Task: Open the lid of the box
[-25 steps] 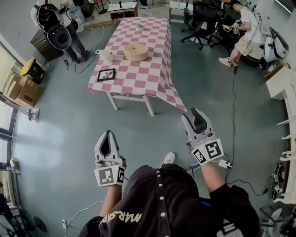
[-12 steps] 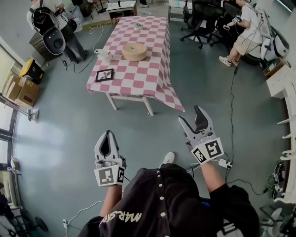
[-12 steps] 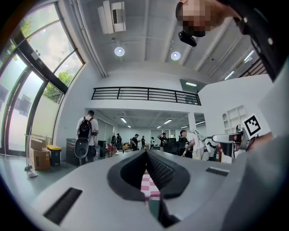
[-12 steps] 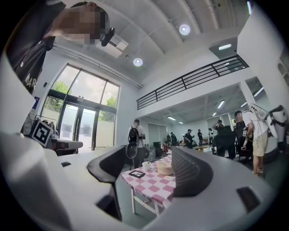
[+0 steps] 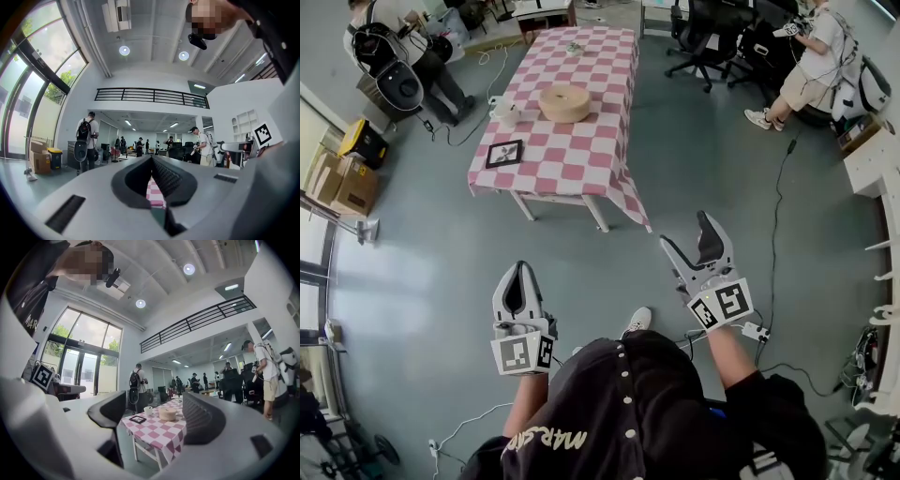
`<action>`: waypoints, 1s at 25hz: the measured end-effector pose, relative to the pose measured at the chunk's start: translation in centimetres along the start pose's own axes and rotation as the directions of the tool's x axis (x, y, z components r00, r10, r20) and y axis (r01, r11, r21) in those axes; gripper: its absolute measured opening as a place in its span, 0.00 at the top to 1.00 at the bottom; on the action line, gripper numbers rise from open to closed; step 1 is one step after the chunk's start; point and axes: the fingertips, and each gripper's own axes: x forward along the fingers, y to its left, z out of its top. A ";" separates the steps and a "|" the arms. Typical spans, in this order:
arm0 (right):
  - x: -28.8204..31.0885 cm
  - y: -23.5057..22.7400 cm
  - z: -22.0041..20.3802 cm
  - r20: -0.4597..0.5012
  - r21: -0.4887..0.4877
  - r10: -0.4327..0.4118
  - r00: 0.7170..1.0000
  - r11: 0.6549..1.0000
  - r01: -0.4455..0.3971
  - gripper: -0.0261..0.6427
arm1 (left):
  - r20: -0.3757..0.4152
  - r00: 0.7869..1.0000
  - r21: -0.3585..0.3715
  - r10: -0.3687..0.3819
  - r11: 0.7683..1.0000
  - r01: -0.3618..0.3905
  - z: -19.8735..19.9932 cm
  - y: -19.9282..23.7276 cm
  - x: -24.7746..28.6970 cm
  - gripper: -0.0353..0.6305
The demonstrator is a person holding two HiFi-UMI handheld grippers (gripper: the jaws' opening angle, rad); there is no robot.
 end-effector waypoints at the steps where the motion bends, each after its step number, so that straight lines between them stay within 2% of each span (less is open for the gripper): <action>1: 0.1 -0.4 -0.1 -0.001 -0.001 0.004 1.000 1.000 -0.004 0.41 | -0.001 1.000 0.003 0.001 1.000 -0.001 0.0 -0.3 0.3 0.94; 7: 1.2 -2.8 -0.3 -0.012 -0.003 0.027 1.000 1.000 -0.027 0.34 | -0.012 1.000 -0.011 0.023 1.000 -0.023 -0.3 -2.3 2.5 0.94; 15: 2.9 -5.4 -0.8 -0.006 0.032 0.075 0.997 0.997 -0.075 0.31 | -0.010 0.997 -0.033 0.072 0.997 -0.073 -1.0 -4.6 4.5 0.94; 20: 4.1 -5.9 -1.8 -0.004 0.074 0.072 0.997 0.995 -0.072 0.31 | -0.046 0.994 -0.004 0.096 0.995 -0.096 -1.9 -4.1 4.4 0.94; 25: 6.0 -5.7 -2.8 -0.023 0.059 0.084 0.996 0.995 -0.082 0.30 | -0.061 0.992 -0.008 0.113 0.994 -0.113 -2.7 -2.5 5.6 0.94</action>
